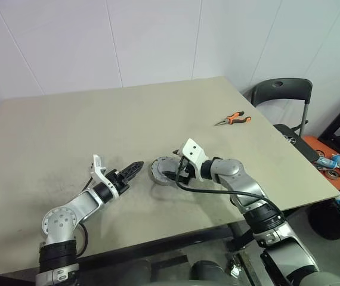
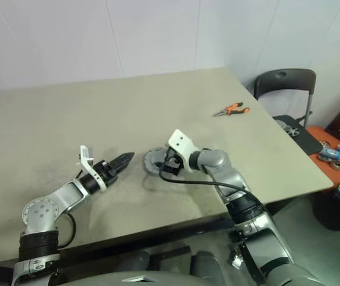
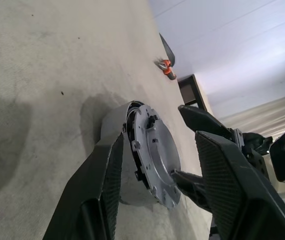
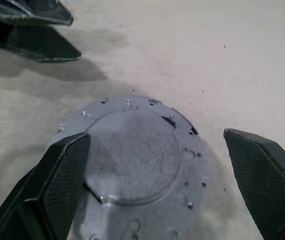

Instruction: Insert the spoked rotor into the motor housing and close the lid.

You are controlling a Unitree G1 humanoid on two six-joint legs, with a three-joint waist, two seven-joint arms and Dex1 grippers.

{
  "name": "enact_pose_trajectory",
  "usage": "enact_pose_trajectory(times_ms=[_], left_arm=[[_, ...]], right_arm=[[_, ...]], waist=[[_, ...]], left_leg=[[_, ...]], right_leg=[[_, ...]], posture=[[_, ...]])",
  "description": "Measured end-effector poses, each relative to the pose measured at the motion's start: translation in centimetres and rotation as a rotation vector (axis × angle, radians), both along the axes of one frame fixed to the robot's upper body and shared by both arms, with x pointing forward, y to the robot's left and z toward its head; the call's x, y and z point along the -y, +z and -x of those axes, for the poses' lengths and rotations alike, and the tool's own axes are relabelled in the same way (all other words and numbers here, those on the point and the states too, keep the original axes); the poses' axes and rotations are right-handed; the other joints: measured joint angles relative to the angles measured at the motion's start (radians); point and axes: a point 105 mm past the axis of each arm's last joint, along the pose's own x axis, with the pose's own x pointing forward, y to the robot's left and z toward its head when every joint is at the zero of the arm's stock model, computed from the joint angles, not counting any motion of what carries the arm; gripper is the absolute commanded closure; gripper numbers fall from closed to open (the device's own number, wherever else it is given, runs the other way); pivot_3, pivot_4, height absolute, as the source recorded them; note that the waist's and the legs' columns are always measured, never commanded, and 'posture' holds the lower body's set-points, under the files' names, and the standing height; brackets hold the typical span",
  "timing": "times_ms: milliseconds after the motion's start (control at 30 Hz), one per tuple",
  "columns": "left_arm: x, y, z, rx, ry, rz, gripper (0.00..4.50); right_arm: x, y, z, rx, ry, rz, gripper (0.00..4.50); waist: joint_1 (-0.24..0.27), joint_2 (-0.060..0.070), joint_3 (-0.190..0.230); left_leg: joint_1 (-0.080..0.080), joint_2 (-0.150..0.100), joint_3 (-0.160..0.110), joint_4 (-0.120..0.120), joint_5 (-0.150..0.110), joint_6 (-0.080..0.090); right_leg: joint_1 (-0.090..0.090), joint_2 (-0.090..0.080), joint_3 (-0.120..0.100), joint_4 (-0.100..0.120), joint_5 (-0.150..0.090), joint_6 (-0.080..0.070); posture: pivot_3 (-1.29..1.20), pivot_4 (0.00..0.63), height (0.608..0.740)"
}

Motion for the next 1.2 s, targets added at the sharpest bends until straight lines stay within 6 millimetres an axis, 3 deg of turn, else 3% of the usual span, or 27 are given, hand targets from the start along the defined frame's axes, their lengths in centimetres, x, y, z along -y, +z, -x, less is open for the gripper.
enact_pose_trajectory(times_ms=[167, 367, 667, 833, 1200], left_arm=[[0.1, 0.2, 0.1, 0.002, 0.001, 0.002, 2.06], [0.1, 0.0, 0.3, -0.012, 0.002, -0.008, 2.06], [0.0, -0.1, 0.4, -0.015, 0.002, -0.011, 2.06], [0.0, 0.0, 0.4, -0.010, -0.002, -0.007, 2.06], [0.0, -0.1, 0.4, -0.011, -0.004, -0.001, 2.06]], right_arm=[[-0.4, -0.3, -0.2, -0.031, -0.007, -0.021, 0.04], [-1.1, -1.2, 1.0, -0.146, 0.029, -0.056, 0.04], [-1.4, -1.4, 0.9, -0.141, 0.022, -0.053, 0.04], [-1.5, -1.5, 0.3, -0.163, -0.031, -0.088, 1.45], [-1.1, -1.0, -0.5, -0.282, -0.126, -0.210, 1.45]], waist=[[0.000, 0.000, 0.000], [0.000, 0.001, 0.000], [-0.002, 0.000, 0.000], [-0.001, 0.001, 0.000], [0.000, 0.001, 0.000]], left_leg=[[0.003, 0.000, 0.000, 0.000, 0.000, 0.000], [0.003, 0.000, 0.000, -0.001, 0.000, 0.000], [0.003, 0.000, 0.000, -0.001, 0.000, 0.000], [0.003, 0.000, 0.000, -0.002, 0.000, 0.000], [0.002, 0.000, 0.000, -0.002, 0.000, 0.000]], right_leg=[[0.001, 0.000, 0.000, 0.000, 0.000, 0.000], [0.001, 0.000, 0.000, 0.000, 0.000, 0.000], [0.000, 0.000, 0.000, 0.000, 0.000, 0.000], [0.000, 0.000, 0.000, 0.000, 0.000, 0.000], [0.000, 0.000, 0.000, -0.001, 0.000, 0.000]], posture=[[0.00, 0.000, 0.740], [0.00, 0.000, 0.740], [0.00, 0.000, 0.740], [0.00, 0.000, 0.740], [0.00, 0.000, 0.740]])
